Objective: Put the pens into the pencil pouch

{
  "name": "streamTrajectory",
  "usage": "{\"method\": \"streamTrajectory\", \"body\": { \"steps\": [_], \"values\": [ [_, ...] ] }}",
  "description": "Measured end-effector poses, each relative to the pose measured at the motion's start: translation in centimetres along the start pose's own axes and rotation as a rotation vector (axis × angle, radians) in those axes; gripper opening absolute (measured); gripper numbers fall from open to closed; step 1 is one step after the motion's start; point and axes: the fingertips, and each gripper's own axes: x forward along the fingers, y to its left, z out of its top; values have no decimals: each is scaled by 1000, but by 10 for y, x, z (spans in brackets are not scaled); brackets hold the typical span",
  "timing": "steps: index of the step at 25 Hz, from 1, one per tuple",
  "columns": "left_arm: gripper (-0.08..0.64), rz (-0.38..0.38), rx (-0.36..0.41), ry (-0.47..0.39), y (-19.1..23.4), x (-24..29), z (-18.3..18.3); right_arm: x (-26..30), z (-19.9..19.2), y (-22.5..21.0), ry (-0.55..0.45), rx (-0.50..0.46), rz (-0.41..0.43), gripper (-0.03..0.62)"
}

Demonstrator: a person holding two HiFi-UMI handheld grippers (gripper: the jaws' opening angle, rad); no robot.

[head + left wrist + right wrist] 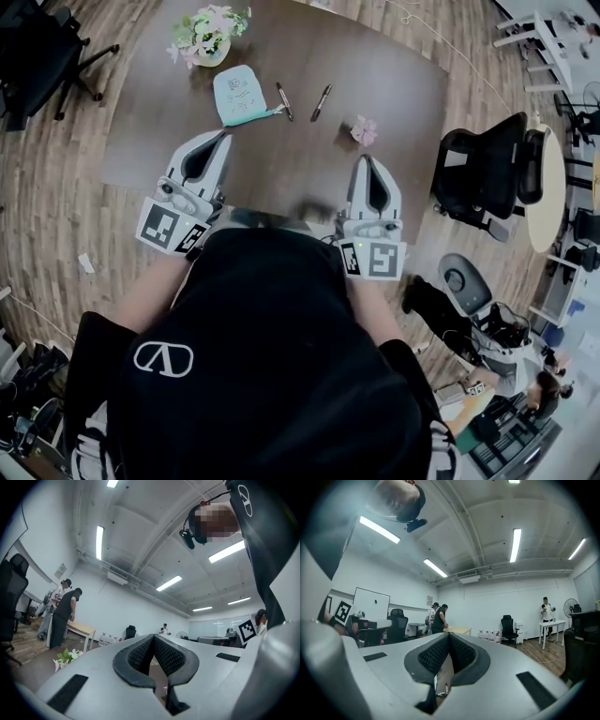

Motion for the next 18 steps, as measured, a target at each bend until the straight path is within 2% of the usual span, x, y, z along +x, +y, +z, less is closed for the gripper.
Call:
{"method": "streamTrajectory", "body": {
  "steps": [7, 18],
  "values": [
    [2, 28, 38, 1, -9, 19, -1, 8, 1, -12, -8, 9, 52, -2],
    [2, 35, 74, 16, -16, 34, -4, 14, -6, -31, -10, 37, 62, -2]
  ]
}}
